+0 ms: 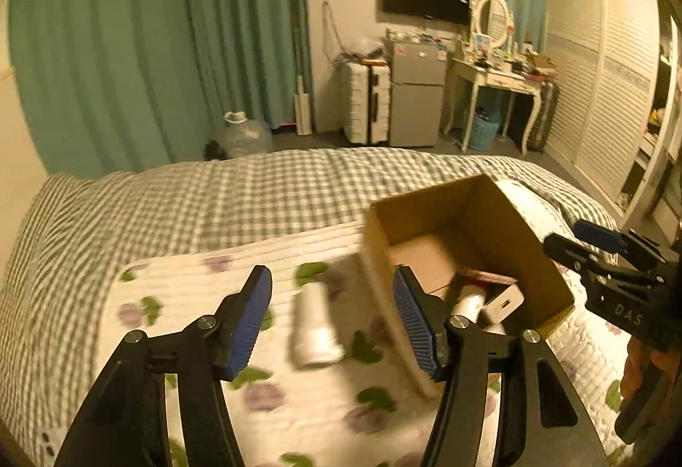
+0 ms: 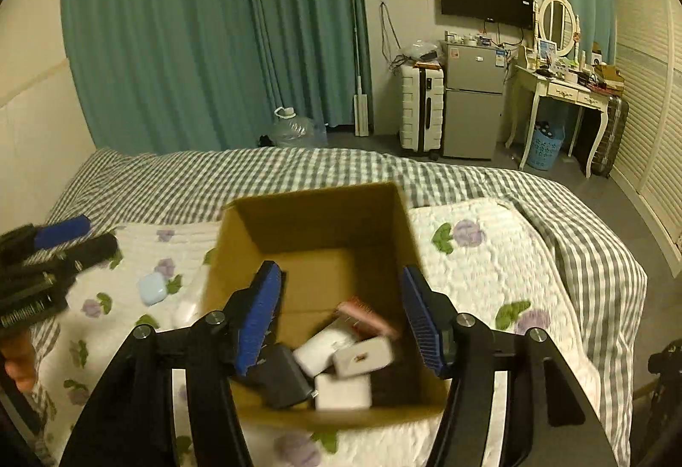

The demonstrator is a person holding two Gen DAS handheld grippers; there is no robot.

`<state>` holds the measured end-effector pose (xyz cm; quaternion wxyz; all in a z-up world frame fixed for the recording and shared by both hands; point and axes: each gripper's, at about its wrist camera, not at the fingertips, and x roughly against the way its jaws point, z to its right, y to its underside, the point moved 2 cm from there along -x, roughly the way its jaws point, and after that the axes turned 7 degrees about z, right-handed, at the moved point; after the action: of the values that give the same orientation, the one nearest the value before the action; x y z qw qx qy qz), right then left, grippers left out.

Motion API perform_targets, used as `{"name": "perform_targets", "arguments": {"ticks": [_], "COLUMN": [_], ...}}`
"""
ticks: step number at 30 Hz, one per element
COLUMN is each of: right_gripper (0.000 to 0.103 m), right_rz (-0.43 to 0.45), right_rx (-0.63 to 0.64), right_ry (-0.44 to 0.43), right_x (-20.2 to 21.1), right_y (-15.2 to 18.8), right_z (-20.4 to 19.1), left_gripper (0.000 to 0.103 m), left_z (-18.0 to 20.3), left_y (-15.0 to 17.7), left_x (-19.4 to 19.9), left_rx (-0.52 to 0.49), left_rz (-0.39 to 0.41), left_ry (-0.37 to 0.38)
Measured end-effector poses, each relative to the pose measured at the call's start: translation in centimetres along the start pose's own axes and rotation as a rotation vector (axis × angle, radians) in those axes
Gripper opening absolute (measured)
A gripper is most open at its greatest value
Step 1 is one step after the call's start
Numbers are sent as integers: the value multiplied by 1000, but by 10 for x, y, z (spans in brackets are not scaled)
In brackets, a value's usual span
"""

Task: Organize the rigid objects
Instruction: 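Grasp the white cylindrical device with the right gripper while the left grasps the light blue earbud case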

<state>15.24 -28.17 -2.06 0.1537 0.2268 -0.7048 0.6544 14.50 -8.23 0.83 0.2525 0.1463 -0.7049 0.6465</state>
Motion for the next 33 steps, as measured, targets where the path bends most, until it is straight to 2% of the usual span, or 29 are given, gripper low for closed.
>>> {"name": "perform_targets", "arguments": {"ticks": [6, 13, 18, 23, 28, 30, 31, 33], "right_gripper": [74, 89, 89, 89, 89, 85, 79, 76], "right_rz": [1, -12, -39, -96, -167, -194, -212, -233], "right_rx": [64, 134, 178, 202, 230, 249, 255, 266], "right_ry": [-21, -85, -86, -103, -127, -130, -126, -106], "right_x": [23, 20, -7, -49, -102, -124, -137, -157], "right_y": [1, 11, 36, 63, 88, 97, 101, 107], "right_z": [-52, -119, -159, -183, -205, -212, -214, -216], "left_gripper": [66, 66, 66, 66, 66, 66, 66, 66], "left_z": [-44, -86, -114, -133, -146, -146, -146, -146], "left_y": [17, 52, 86, 114, 132, 137, 139, 142], "left_x": [30, 28, -4, -38, -59, -67, -71, -77], "left_rx": [24, 62, 128, 126, 138, 123, 112, 106], "left_rz": [13, 11, -42, -96, -134, -149, -159, -178], "left_ry": [-78, -145, -164, -211, -216, -223, -227, -228]}}
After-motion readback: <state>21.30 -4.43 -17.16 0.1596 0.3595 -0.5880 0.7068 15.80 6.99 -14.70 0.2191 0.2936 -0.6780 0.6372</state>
